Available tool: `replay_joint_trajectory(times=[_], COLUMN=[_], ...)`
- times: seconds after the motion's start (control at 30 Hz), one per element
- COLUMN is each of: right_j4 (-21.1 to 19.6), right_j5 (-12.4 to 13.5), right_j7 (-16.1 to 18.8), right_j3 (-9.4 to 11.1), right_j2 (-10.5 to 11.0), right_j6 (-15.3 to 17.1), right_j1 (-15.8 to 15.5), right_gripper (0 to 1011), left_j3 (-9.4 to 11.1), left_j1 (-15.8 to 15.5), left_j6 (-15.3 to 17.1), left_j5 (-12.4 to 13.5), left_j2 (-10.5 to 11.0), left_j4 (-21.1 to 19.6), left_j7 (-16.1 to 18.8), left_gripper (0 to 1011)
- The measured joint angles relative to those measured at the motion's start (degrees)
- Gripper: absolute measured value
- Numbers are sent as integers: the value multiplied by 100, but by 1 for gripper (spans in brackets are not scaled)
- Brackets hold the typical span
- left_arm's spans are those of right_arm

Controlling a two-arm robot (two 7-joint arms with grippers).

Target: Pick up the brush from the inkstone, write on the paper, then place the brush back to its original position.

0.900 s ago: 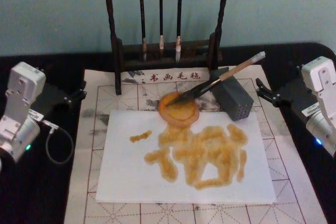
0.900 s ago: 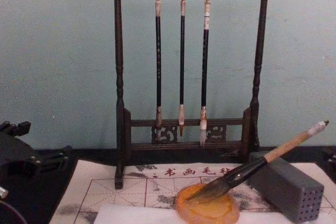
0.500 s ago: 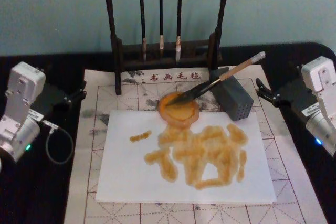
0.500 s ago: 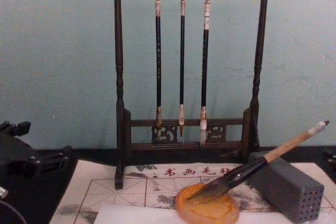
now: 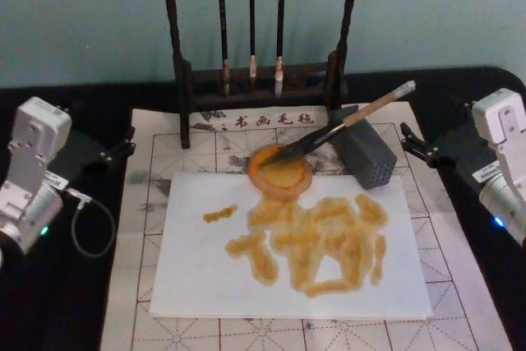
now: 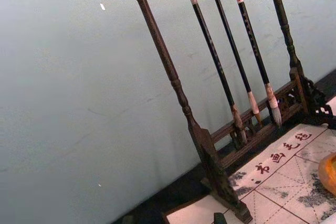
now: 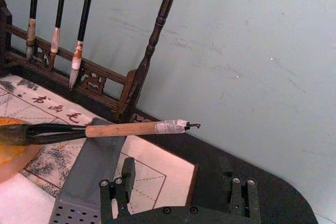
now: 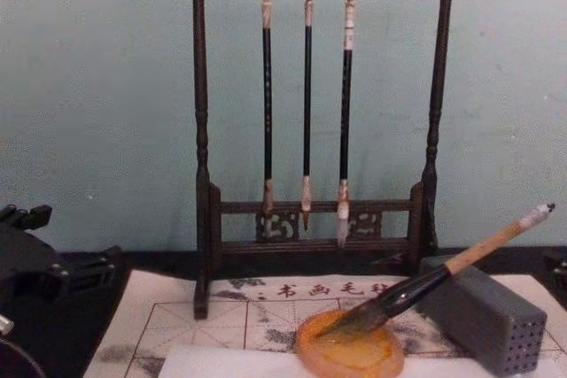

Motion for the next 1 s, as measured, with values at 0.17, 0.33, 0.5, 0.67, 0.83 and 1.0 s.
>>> replay_joint_trajectory(times=[0.17, 0.33, 0.5, 0.67, 0.83, 1.0], right_j4=[0, 0, 0, 0, 0, 0], right_j5=[0, 0, 0, 0, 0, 0], right_j7=[0, 0, 0, 0, 0, 0], right_j3=[0, 0, 0, 0, 0, 0], right_j2=[0, 0, 0, 0, 0, 0], right_j6=[0, 0, 0, 0, 0, 0], right_j1=[1, 0, 0, 0, 0, 0], right_gripper=[1002, 1002, 1003, 1002, 1002, 1002], left_j3=[0, 0, 0, 0, 0, 0], left_j1=[0, 0, 0, 0, 0, 0], left_j6=[0, 0, 0, 0, 0, 0], left_j5=[0, 0, 0, 0, 0, 0], left_j2=[0, 0, 0, 0, 0, 0], left_j4=[0, 0, 0, 0, 0, 0], left_j7=[0, 0, 0, 0, 0, 0], left_gripper=[1001, 1001, 1001, 1001, 1001, 1001])
